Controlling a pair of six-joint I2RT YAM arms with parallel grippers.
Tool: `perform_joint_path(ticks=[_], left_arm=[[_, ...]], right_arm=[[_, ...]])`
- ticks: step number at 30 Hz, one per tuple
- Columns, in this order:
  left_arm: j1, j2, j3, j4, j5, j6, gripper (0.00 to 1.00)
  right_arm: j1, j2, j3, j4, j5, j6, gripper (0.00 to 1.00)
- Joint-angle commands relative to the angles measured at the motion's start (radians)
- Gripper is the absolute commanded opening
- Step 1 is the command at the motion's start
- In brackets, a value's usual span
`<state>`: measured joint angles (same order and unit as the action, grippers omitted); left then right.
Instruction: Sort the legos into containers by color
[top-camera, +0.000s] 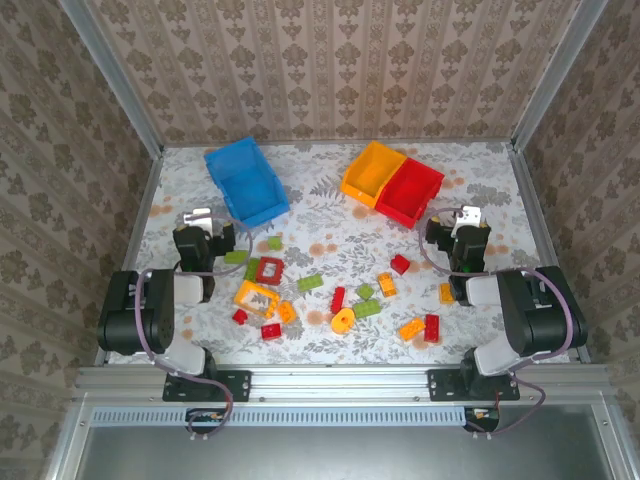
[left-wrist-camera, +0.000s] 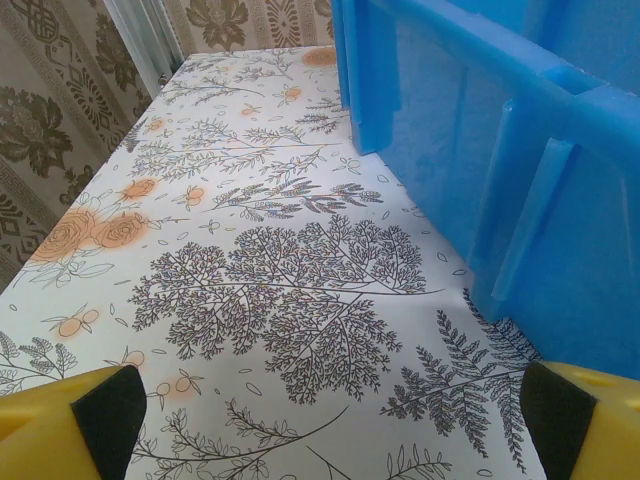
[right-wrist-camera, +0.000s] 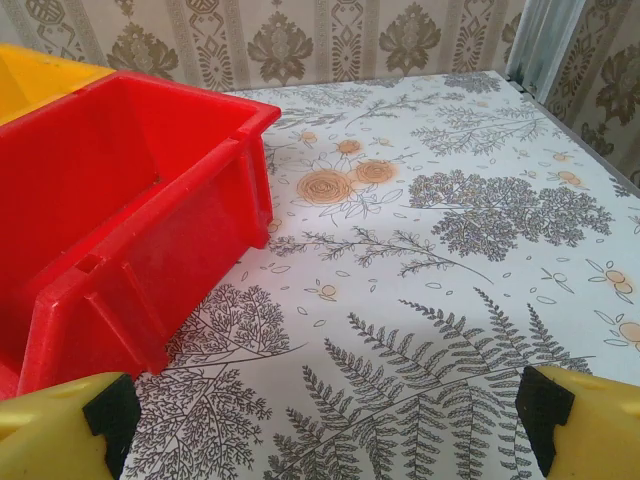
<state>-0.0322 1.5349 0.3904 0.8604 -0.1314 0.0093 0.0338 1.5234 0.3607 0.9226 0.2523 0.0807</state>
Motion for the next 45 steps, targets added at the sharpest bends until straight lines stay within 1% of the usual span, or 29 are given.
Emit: perform_joint_path(ticks=[1,20,21,22,23,24,25,26,28,29,30,31,32,33,34,35,36,37,40,42,45], left_arm=[[-0.005,0.0,0.0,0.02,-0.011,0.015,1.0],[-0.004,-0.001,-0.002,0.023,-0.01,0.016,1.0],[-0.008,-0.007,-0.007,0.042,-0.026,0.023,1.0],[-0.02,-0.05,-0.005,0.017,-0.068,0.032,1.0],[-0.054,-0.127,0.022,-0.092,-0.153,0.033,1.0],[-0.083,-0.21,0.063,-0.221,-0.211,0.041,1.0],[-0.1,-0.275,0.104,-0.31,-0.26,0.015,1.0],[-0.123,-0.345,0.152,-0.419,-0.287,-0.031,1.0],[-0.185,-0.447,0.252,-0.559,-0.34,-0.094,1.0],[-0.214,-0.481,0.332,-0.667,-0.369,-0.158,1.0],[-0.219,-0.501,0.44,-0.881,-0.354,-0.276,1.0],[-0.216,-0.504,0.537,-1.121,-0.339,-0.463,1.0],[-0.208,-0.495,0.612,-1.341,-0.345,-0.626,1.0],[-0.182,-0.488,0.623,-1.391,-0.289,-0.684,1.0],[-0.137,-0.486,0.616,-1.379,-0.17,-0.697,1.0],[-0.091,-0.481,0.61,-1.379,-0.069,-0.733,1.0],[-0.073,-0.468,0.618,-1.409,-0.032,-0.772,1.0],[-0.067,-0.45,0.638,-1.448,-0.025,-0.791,1.0],[-0.049,-0.34,0.743,-1.575,0.022,-0.764,0.96],[-0.033,-0.252,0.811,-1.606,0.089,-0.716,0.88],[-0.015,-0.143,0.893,-1.61,0.151,-0.681,0.84]], right_arm=[[0.006,0.006,0.014,-0.005,-0.01,-0.01,1.0],[0.007,0.006,0.014,-0.004,-0.01,-0.01,0.99],[0.007,-0.001,0.013,0.004,-0.013,-0.016,1.0],[0.01,-0.033,0.022,-0.035,-0.014,-0.022,1.0],[0.023,-0.098,0.055,-0.147,0.004,-0.032,1.0],[0.042,-0.176,0.111,-0.299,0.045,-0.043,1.0],[0.056,-0.236,0.161,-0.401,0.074,-0.03,1.0],[0.057,-0.299,0.224,-0.499,0.078,0.014,1.0],[0.055,-0.395,0.397,-0.758,0.101,0.2,1.0],[0.044,-0.416,0.513,-0.935,0.046,0.319,1.0],[0.03,-0.432,0.594,-1.065,-0.022,0.37,1.0],[0.026,-0.444,0.618,-1.119,-0.012,0.447,1.0],[0.001,-0.458,0.597,-1.109,-0.058,0.53,1.0],[-0.068,-0.466,0.571,-1.083,-0.184,0.594,1.0],[-0.109,-0.464,0.567,-1.095,-0.245,0.643,1.0],[-0.11,-0.457,0.607,-1.184,-0.226,0.651,1.0],[-0.078,-0.443,0.664,-1.284,-0.165,0.633,1.0],[-0.052,-0.429,0.702,-1.345,-0.132,0.605,1.0],[-0.021,-0.391,0.781,-1.479,-0.119,0.553,0.99],[-0.021,-0.364,0.8,-1.537,-0.141,0.554,0.97],[-0.02,-0.316,0.807,-1.542,-0.237,0.556,0.91]])
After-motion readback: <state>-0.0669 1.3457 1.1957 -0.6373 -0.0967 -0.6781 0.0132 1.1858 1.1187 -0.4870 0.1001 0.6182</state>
